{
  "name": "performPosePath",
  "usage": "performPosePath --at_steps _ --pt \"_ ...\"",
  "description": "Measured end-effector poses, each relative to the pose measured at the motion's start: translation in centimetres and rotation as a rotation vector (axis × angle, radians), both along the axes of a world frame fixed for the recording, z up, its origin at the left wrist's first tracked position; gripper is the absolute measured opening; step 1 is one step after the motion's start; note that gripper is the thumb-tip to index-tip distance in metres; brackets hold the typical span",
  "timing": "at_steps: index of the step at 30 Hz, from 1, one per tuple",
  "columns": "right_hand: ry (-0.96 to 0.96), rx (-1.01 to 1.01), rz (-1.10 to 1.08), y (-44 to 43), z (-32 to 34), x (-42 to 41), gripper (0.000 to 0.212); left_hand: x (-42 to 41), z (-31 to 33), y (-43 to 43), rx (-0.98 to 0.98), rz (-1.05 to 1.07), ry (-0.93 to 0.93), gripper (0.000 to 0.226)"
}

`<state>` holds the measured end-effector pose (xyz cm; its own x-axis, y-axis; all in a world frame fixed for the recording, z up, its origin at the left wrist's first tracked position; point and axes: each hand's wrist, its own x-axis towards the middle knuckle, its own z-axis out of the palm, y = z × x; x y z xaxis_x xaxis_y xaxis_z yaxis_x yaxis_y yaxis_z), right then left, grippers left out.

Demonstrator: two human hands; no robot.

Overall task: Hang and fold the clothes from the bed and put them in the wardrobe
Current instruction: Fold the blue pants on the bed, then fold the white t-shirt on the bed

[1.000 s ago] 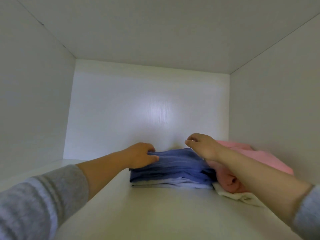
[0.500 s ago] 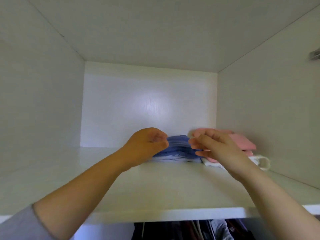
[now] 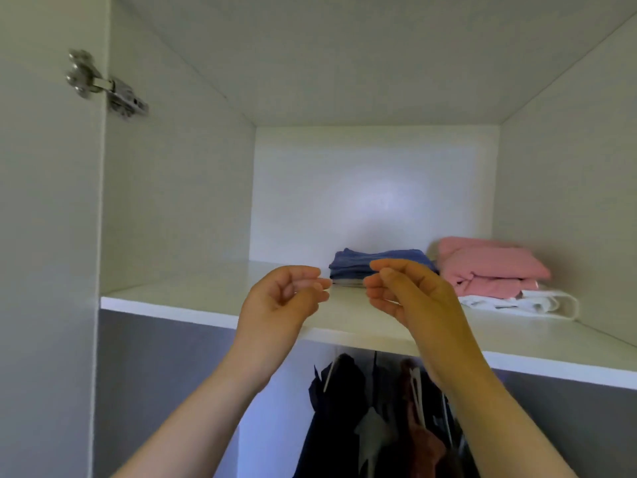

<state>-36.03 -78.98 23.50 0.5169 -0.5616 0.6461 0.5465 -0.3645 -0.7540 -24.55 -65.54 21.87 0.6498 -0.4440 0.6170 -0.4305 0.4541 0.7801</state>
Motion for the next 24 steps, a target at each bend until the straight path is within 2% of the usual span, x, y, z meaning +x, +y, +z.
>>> performPosePath --at_steps 12,16,22,24 --pt "-0.021 0.038 0.405 13.4 -2.4 3.4 0.018 -3.3 -2.6 16.5 -0.136 0.287 0.051 0.019" --pt "-0.057 0.027 0.604 21.4 -3.2 6.5 0.017 -4.0 -3.1 24.5 -0.121 0.413 0.022 0.024" --pt "-0.082 0.009 0.913 35.9 -4.0 9.8 0.010 -5.1 -3.6 38.7 -0.088 0.744 -0.011 0.027" --pt "-0.088 0.014 1.024 40.4 -4.1 10.0 0.014 -5.9 -3.8 42.9 -0.077 0.849 -0.012 0.028"
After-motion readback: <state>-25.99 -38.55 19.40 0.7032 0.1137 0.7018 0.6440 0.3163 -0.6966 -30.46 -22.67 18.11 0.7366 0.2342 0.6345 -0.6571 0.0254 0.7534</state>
